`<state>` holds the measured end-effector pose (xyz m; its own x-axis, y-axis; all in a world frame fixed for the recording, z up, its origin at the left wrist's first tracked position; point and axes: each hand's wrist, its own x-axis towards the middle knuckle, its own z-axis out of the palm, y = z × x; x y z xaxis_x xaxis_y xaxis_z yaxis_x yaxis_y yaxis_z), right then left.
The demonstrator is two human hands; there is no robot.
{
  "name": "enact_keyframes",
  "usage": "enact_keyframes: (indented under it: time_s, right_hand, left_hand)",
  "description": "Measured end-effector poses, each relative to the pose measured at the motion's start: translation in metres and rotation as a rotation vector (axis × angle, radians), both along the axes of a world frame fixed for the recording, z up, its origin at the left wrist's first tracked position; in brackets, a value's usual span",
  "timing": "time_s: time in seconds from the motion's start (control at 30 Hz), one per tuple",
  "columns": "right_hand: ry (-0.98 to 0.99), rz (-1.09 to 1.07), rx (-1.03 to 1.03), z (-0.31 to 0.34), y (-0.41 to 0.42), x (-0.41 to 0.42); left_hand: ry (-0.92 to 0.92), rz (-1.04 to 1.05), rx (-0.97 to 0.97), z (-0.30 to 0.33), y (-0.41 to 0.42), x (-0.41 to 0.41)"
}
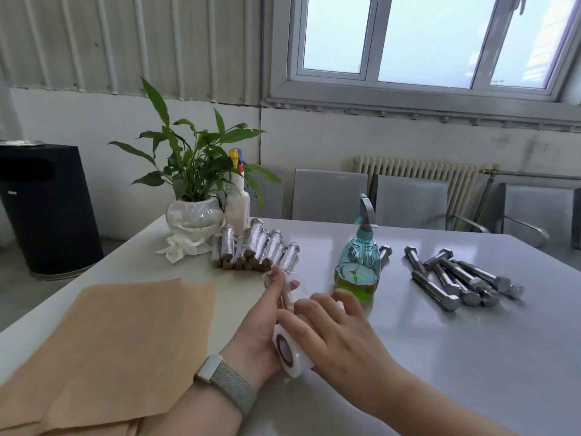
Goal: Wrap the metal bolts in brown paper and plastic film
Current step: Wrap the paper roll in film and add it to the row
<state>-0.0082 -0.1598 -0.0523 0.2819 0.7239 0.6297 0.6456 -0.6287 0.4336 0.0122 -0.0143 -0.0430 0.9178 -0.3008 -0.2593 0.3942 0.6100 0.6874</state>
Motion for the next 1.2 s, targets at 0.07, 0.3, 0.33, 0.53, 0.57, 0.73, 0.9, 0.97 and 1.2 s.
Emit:
enact_keyframes:
  time_s: [0.07,0.3,0.33,0.53,0.57,0.73,0.9,0.97,1.2]
  right_hand:
    - [-0.025,0.021,0.016,-0.002,-0.001,0.001]
    - [-0.044,0.094,0.170,-0.004,0.002,0.007]
    - [-0.052,0.105,0.200,-0.004,0.003,0.008]
    - [-0.050,0.192,0.341,-0.005,0.003,0.014]
    - [-0.043,0.210,0.375,-0.005,0.002,0.015]
    - [0.084,0.279,0.598,-0.005,0.001,0.012]
    - [0.373,0.270,0.970,-0.005,0.010,0.007]
    - [0.570,0.165,1.172,-0.003,0.015,0.005]
    - [1.365,0.119,1.629,0.013,0.009,0.010]
  left_hand:
    - [-0.013,0.058,-0.030,0.000,-0.001,0.000]
    - [0.005,0.106,-0.146,0.000,-0.003,0.000]
    - [-0.004,0.123,-0.165,0.000,-0.002,0.001]
    - [-0.125,0.217,-0.262,0.007,0.002,0.008]
    - [-0.142,0.192,-0.289,0.009,0.003,0.007]
    - [-0.213,0.188,-0.427,0.012,0.004,0.004]
    - [-0.227,0.242,-0.435,0.013,0.006,0.004]
    - [-0.219,0.268,-0.413,0.012,0.005,0.006]
    - [-0.498,0.411,-0.110,0.003,-0.001,0.010]
